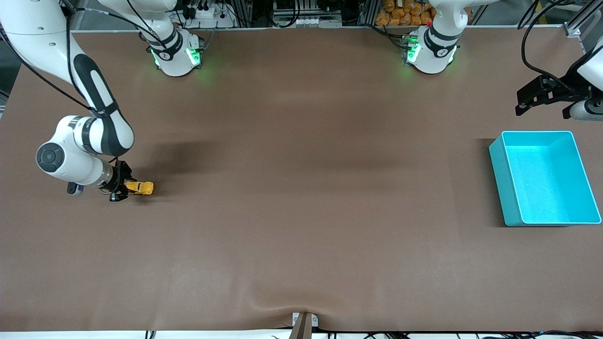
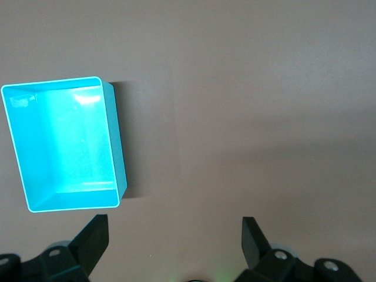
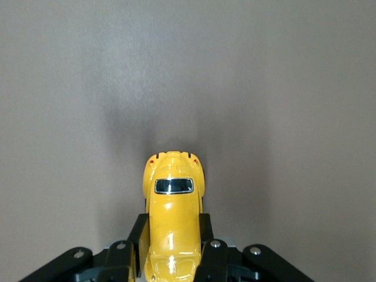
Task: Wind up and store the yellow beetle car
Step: 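Drag the car backward away from the turquoise box with the right gripper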
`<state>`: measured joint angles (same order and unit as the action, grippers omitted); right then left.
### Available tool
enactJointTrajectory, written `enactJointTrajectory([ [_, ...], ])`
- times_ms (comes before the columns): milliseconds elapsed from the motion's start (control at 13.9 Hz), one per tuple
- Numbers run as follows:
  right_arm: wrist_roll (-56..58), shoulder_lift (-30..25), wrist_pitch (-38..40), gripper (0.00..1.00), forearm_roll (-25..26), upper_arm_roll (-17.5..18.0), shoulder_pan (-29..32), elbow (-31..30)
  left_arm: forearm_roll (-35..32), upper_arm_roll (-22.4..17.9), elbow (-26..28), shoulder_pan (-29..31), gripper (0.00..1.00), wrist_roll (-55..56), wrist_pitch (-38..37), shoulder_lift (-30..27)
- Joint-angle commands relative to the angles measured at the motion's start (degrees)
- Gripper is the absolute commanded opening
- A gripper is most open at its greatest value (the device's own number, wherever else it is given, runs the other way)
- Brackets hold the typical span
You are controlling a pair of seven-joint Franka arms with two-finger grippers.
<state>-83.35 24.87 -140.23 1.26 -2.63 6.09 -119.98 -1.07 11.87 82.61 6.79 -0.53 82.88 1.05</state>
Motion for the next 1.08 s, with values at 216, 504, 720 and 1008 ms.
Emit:
enactJointTrajectory([
  [216, 3.54, 4.83, -7.86, 0.12, 3.65, 0.34, 4.36, -0.34, 0.72, 0.26, -0.34, 0.59, 1.0, -0.62, 0.09, -0.17],
  [504, 3.63, 5.71, -10.32, 0.02, 7.96, 0.35, 8.23, -0.34, 0.72, 0.26, -0.34, 0.5, 1.0, -0.62, 0.09, -0.17],
  [720, 4.41, 6.85, -11.2, 0.03, 9.99, 0.35, 9.9, 0.27, 0.63, 0.26, -0.34, 0.5, 1.0, -0.62, 0.09, -0.08],
  [1008, 7.84, 8.78, -13.23, 0.04, 10.43, 0.35, 12.45, 1.33, 0.72, 0.26, -0.34, 0.59, 1.0, -0.62, 0.09, -0.17],
])
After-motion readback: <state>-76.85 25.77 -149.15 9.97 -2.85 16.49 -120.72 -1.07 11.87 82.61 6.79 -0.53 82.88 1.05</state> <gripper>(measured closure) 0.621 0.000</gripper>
